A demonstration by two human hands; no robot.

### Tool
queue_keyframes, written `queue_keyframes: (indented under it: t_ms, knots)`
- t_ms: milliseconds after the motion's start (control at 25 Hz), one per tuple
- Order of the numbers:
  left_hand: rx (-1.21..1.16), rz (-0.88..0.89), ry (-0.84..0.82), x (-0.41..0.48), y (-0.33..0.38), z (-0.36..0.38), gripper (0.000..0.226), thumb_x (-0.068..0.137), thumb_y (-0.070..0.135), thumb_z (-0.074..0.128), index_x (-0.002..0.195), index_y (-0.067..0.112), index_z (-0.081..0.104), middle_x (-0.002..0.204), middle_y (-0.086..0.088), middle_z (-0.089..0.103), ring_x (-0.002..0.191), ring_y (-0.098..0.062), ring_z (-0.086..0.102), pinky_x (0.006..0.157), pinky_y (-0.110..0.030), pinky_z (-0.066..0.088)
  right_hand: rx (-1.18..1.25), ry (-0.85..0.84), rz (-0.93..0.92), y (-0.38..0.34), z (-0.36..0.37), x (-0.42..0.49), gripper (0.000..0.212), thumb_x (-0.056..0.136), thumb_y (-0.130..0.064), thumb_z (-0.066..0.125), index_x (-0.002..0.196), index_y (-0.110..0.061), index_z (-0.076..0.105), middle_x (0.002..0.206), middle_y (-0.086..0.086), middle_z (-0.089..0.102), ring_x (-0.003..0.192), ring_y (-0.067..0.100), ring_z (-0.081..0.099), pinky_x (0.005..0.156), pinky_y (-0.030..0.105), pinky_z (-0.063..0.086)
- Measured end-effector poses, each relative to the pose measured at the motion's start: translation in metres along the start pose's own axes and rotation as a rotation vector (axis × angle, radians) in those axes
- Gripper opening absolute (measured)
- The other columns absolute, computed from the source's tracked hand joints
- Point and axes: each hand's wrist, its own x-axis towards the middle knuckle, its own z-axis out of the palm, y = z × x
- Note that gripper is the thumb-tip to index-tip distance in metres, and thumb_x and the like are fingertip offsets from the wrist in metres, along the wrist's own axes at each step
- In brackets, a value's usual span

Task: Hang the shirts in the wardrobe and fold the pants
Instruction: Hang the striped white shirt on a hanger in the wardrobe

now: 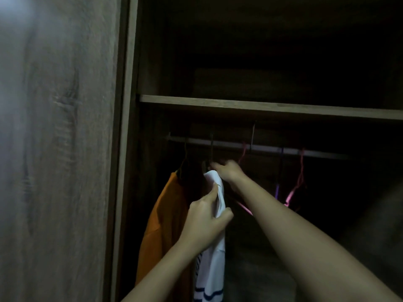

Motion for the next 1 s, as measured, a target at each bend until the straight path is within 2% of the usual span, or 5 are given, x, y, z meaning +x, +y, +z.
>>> queue_keyframes:
  t_ms: [480, 640, 800, 880, 1000]
  knots:
    - [0.129, -0.071, -0.033, 0.020, -0.042, 0.031, 0.075, 0.089, 0.045, 0.055, 0.149, 0.016, 0.020, 0.121, 0.000, 0.060, 0.103, -0.003, 0.057, 0.077, -0.004, 0.040, -0.252, -0.079, 0.055, 0.018, 0.015, 0.036, 0.039, 0.095, -0.030, 0.048, 0.117, 0.000, 0.058, 0.120, 0.021, 0.060, 0.093, 0.025, 0.054, 0.069, 0.028, 0.040]
    - [0.107, -0.020, 0.033, 0.010, -0.029, 0.001, 0.071, 0.092, 0.043, 0.052, 0.149, 0.014, 0.021, 0.132, -0.001, 0.055, 0.111, -0.001, 0.057, 0.091, -0.010, 0.042, -0.556, 0.219, -0.232, 0.000, 0.007, 0.010, 0.029, 0.093, -0.021, 0.049, 0.110, -0.001, 0.061, 0.113, 0.021, 0.063, 0.103, 0.035, 0.059, 0.075, 0.031, 0.042]
    - [0.134, 0.057, 0.230, -0.021, -0.034, -0.049, 0.048, 0.096, 0.025, 0.051, 0.140, 0.010, 0.041, 0.130, -0.001, 0.057, 0.103, 0.011, 0.055, 0.085, 0.002, 0.035, -0.345, 0.354, -0.691, -0.005, 0.032, -0.032, 0.022, 0.087, -0.013, 0.052, 0.104, -0.014, 0.065, 0.104, 0.006, 0.066, 0.097, 0.016, 0.061, 0.082, 0.022, 0.041]
    - [0.146, 0.060, 0.301, -0.049, -0.048, -0.079, 0.040, 0.095, 0.025, 0.050, 0.131, 0.008, 0.054, 0.122, -0.009, 0.064, 0.109, -0.010, 0.060, 0.091, -0.013, 0.041, -0.145, 0.325, -0.745, -0.002, 0.066, -0.063, 0.017, 0.084, -0.011, 0.055, 0.096, -0.015, 0.066, 0.092, 0.000, 0.066, 0.081, 0.004, 0.059, 0.074, 0.011, 0.041]
    - [0.196, -0.021, 0.392, -0.104, -0.080, -0.127, 0.036, 0.094, 0.022, 0.047, 0.121, 0.004, 0.062, 0.114, -0.010, 0.068, 0.105, -0.007, 0.060, 0.091, -0.014, 0.043, 0.055, 0.271, -0.675, 0.008, 0.138, -0.110, 0.014, 0.081, -0.006, 0.056, 0.089, -0.012, 0.066, 0.081, 0.000, 0.063, 0.064, 0.001, 0.055, 0.061, 0.003, 0.039]
